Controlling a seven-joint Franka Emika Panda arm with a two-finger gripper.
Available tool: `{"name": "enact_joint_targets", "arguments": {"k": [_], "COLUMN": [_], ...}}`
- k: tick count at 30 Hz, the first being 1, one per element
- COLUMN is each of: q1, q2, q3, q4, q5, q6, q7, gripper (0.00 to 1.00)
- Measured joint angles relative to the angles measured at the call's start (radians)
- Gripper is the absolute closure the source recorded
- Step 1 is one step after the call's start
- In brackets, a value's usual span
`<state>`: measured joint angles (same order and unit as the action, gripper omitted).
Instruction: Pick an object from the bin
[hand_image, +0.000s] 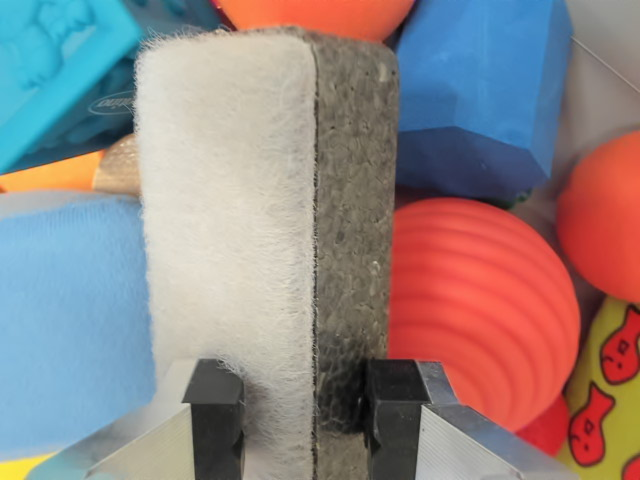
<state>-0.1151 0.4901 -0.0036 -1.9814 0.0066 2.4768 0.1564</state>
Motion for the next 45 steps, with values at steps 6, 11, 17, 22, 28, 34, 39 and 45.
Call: {"name": "enact_joint_targets", "arguments": {"k": [6, 11, 17, 22, 28, 34, 39, 45], "q1": [0.000, 0.000, 0.000, 0.000, 0.000, 0.000, 0.000, 0.000], "q2": [-0.039, -0.076, -0.117, -0.154, -0.190, -0.222, -0.247, -0.270], "q3": [0.000, 0.000, 0.000, 0.000, -0.001, -0.001, -0.001, -0.001], "q4": [-0.001, 0.000, 0.006, 0.018, 0.036, 0.059, 0.083, 0.114], "q5": [0.000, 0.000, 0.000, 0.000, 0.000, 0.000, 0.000, 0.000], "q6": [-0.038, -0.076, -0.124, -0.173, -0.227, -0.283, -0.332, -0.387], "q7": [0.000, 0.000, 0.000, 0.000, 0.000, 0.000, 0.000, 0.000], "gripper": [1.00, 1.00, 1.00, 1.00, 1.00, 1.00, 1.00, 1.00]}}
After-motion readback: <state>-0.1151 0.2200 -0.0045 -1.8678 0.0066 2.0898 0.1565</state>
